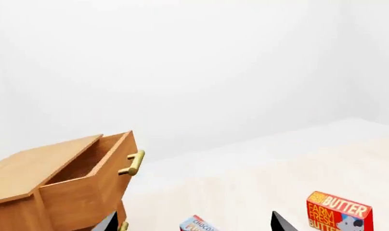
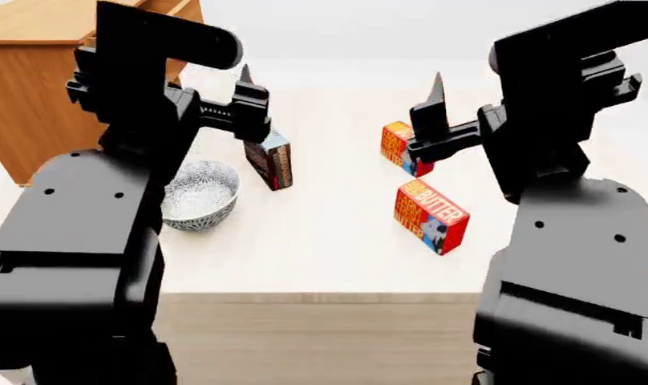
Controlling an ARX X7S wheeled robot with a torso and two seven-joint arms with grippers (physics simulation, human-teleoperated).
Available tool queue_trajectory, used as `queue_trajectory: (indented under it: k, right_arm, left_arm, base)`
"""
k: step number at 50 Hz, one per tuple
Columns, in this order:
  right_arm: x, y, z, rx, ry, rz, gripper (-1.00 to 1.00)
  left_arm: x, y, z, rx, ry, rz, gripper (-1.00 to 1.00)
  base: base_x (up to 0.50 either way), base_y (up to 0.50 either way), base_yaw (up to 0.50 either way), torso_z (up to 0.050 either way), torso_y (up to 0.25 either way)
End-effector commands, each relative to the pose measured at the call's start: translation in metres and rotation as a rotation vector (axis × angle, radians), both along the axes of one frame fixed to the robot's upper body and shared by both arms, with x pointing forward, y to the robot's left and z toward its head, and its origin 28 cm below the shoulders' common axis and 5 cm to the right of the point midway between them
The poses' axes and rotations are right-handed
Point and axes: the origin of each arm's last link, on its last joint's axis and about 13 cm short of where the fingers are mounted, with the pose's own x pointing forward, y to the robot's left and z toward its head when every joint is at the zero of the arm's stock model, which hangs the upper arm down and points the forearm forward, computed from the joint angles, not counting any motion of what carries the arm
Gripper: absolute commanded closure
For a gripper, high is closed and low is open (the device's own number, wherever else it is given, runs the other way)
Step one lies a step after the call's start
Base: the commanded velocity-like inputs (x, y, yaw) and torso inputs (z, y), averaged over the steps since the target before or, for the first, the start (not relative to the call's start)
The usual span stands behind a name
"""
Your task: Put the butter at the front in the top drawer of the cabinet and close it.
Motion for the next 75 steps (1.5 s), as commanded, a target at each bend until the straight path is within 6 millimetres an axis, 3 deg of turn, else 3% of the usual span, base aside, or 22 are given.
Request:
queue_trajectory:
  k: [1,7,13,20,32,59,75]
  right_arm:
    - [-0.005,-0.012,0.082,0.137,0.04,0.049,-1.0]
    - [0.003,-0.014,0.098,0.169,0.035,0.06,-1.0]
    - [0.003,-0.012,0.108,0.21,-0.002,0.106,-1.0]
    - [0.002,-0.011,0.112,0.23,-0.021,0.126,-1.0]
    - [0.005,-0.011,0.102,0.256,-0.008,0.155,-1.0]
    - [0.002,-0.015,0.097,0.23,0.02,0.133,-1.0]
    - [-0.003,-0.017,0.093,0.209,0.025,0.137,-1.0]
  left_arm:
    - [-0.001,0.006,0.111,-0.008,-0.005,0.0,-1.0]
    - [0.001,0.011,0.142,-0.066,-0.055,0.002,-1.0]
    - [0.008,0.014,0.153,-0.071,-0.067,0.026,-1.0]
    - [0.008,0.011,0.146,-0.054,-0.075,0.029,-1.0]
    - [0.005,0.008,0.139,-0.043,-0.082,0.013,-1.0]
    - [0.004,0.006,0.138,-0.034,-0.085,0.002,-1.0]
    - [0.0,0.006,0.134,0.044,-0.08,0.011,-1.0]
  base:
    - [0.0,0.0,0.0,0.0,0.0]
    - [0.0,0.0,0.0,0.0,0.0]
    - [0.15,0.0,0.0,0.0,0.0]
    - [0.5,0.0,0.0,0.0,0.0]
    - [0.5,0.0,0.0,0.0,0.0]
    - [0.5,0.0,0.0,0.0,0.001]
    - [0.0,0.0,0.0,0.0,0.001]
